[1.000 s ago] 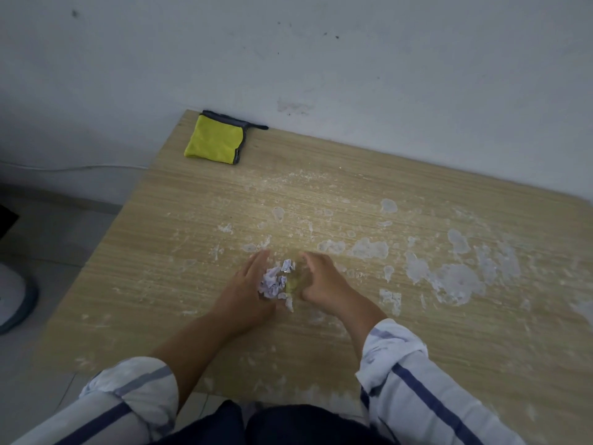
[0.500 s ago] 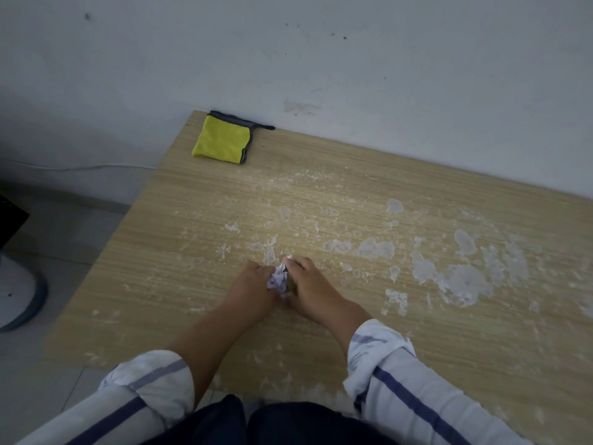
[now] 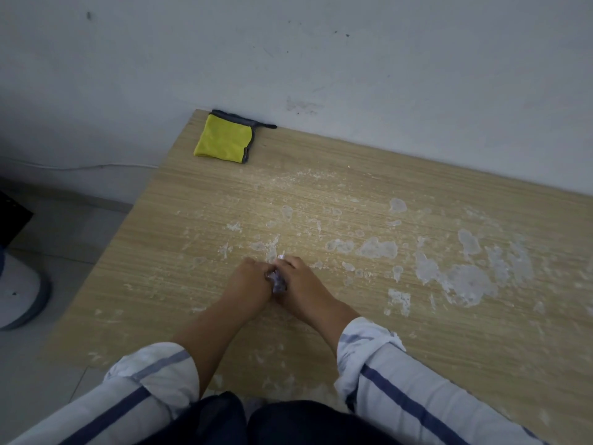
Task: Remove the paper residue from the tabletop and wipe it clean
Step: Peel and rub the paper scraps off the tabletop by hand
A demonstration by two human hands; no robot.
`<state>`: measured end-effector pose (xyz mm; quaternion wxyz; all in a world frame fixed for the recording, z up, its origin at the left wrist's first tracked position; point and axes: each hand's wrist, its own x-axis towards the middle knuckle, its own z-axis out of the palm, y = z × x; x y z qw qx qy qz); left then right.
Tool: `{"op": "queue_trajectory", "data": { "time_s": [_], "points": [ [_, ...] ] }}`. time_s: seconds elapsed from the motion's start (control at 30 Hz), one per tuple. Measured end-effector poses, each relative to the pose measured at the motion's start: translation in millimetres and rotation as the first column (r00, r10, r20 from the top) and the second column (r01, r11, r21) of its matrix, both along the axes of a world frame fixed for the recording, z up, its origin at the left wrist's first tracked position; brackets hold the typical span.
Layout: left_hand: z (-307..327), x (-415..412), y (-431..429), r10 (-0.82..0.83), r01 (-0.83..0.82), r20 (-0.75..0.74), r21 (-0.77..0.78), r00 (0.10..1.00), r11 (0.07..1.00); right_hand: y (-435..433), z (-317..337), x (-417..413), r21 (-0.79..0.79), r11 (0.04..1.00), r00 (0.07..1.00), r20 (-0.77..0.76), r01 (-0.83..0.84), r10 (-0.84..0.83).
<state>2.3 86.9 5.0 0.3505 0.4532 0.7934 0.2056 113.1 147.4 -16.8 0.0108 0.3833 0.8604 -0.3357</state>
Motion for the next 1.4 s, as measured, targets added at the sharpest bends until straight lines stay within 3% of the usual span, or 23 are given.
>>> {"op": "queue_trajectory", "data": {
  "time_s": [0.2,0.33,0.47,0.7,0.97,1.1,1.27,1.4],
  "points": [
    [0.5,2.1,2.1,0.135,-0.134,0.073,-0.022,0.988,0.991,-3.8,-9.6,-2.7,0.091,0.995,0.994,-0.106,0.034,-0.024],
    [7.1,1.3,4.0,0.017,-0.014,0.102,-0.036,0.995,0.999,-4.3,-11.7,-2.6,0.127,0.991,0.989,-0.149,0.028,-0.008],
    [3.9,-5.8,7.1,0.019,-0.008,0.154,-0.069,0.988,0.998,-4.5,-9.2,0.0,0.074,0.994,0.977,-0.206,0.075,-0.058],
    [-4.7,-3.8,10.3,0.118,-0.106,0.183,-0.078,0.976,0.991,-2.2,-4.0,2.8,-0.014,0.996,0.981,-0.170,0.089,-0.090],
    [-16.3,-5.4,-1.0,0.262,-0.255,0.337,-0.066,0.904,0.965,-5.2,-3.6,3.9,0.120,0.990,0.984,-0.166,0.079,-0.059],
    [-15.1,-4.7,-4.9,0.265,-0.271,0.411,-0.043,0.873,0.962,8.1,0.2,6.0,0.025,0.975,0.969,-0.123,0.219,-0.214],
    [-13.9,8.7,-4.2,0.152,-0.136,0.287,-0.078,0.946,0.988,17.4,8.6,16.3,-0.162,0.900,0.892,-0.148,0.404,-0.427],
    [-10.4,20.7,-1.3,-0.103,0.102,-0.003,-0.129,0.995,0.986,15.9,6.5,21.0,-0.138,0.903,0.901,-0.104,0.406,-0.421]
  ]
}}
